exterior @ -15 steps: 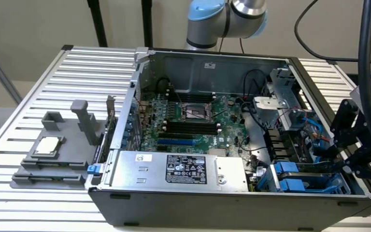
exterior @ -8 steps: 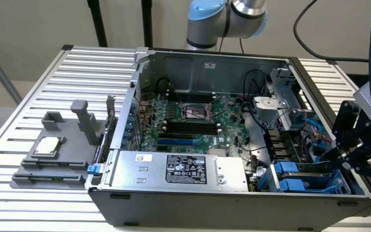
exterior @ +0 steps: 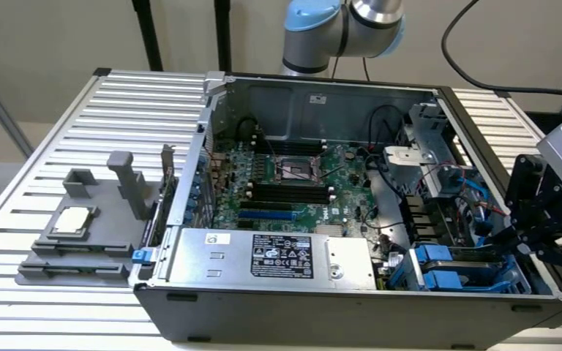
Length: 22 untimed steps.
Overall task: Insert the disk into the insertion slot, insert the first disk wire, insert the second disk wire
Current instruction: 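Insert the first disk wire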
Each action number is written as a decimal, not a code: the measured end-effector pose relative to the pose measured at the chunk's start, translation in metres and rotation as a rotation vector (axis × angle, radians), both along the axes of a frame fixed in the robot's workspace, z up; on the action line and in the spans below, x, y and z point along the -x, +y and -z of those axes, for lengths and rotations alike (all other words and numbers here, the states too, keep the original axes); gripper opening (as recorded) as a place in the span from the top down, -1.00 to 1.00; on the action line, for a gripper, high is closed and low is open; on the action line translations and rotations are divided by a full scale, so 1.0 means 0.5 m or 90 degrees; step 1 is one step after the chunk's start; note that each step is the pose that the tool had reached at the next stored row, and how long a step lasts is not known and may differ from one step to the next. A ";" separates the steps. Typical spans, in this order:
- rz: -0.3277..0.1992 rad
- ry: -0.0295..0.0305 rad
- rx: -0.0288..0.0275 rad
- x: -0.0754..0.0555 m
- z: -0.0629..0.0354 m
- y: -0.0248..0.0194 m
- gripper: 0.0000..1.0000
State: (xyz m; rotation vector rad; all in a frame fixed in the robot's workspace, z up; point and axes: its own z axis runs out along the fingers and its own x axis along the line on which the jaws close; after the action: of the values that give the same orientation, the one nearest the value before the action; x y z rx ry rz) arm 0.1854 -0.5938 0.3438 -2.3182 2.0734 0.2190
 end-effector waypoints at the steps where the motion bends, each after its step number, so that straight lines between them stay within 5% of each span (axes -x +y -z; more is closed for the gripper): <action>1: -0.002 0.0000 -0.0001 0.001 0.000 0.0000 0.66; 12: -0.015 0.0000 0.0001 0.020 -0.002 -0.0001 0.51; 22: -0.020 0.0001 -0.0001 0.010 -0.011 -0.0037 0.51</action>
State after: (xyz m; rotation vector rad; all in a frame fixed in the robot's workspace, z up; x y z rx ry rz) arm 0.1803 -0.5956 0.3494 -2.3521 2.0383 0.2201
